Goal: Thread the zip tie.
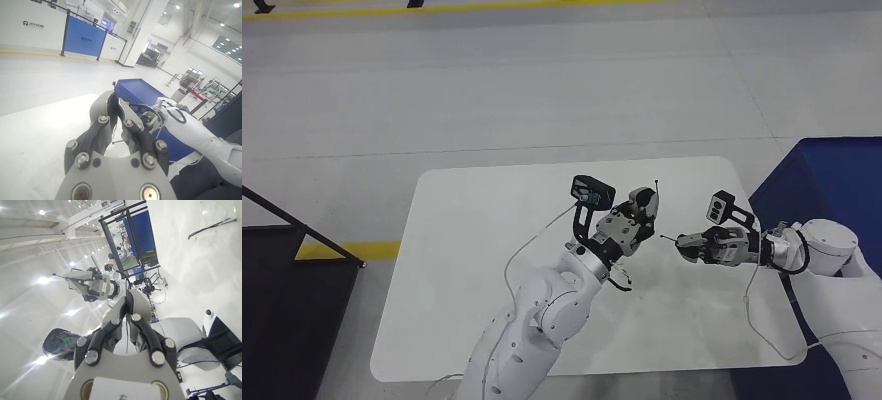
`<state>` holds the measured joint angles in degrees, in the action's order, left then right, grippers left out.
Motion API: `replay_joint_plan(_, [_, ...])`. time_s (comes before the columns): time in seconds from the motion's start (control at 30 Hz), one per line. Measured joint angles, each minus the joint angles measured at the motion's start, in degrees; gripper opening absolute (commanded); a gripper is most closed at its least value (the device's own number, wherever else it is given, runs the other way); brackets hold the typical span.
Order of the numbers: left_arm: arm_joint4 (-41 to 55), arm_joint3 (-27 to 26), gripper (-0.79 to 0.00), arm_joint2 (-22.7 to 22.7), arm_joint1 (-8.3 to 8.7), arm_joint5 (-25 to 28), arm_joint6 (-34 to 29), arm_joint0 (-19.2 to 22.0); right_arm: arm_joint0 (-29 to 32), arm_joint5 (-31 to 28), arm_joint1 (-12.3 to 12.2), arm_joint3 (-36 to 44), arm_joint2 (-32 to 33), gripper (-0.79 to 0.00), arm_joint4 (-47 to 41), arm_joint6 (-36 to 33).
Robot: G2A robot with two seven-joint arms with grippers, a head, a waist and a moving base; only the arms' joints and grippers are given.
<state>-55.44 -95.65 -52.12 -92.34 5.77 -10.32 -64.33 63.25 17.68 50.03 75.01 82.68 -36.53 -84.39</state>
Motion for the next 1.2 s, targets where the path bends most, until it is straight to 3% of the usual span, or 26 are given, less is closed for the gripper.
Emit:
replay_joint_plan(0.47, [0.07,-0.06,-0.785,-0.05,0.0,-0.01,0.08,-0.06,0.7,0.31,0.22,0.97,-0.19,-0.785,-1.68,0.88])
replay_joint_plan(0.8, [1.35,-0.17,-0.785,0.44,-0.42,1.56,14.98,-2.84,5.25,-4.28,-0.03,6.23,2.73,-0.785,-7.96,-0.1])
replay_joint_plan(1.0, [1.34,-0.13,-0.785,0.42,-0.43,1.37,14.93,-2.84,5.3,-4.27,0.0,6.31,2.65,-0.785,-8.01,0.09])
replay_joint_plan(1.2, [0.96,-0.47,-0.785,0.97,-0.13,3.4,11.85,-3.86,6.81,-7.18,0.53,9.01,2.68,-0.785,-10.72,7.53])
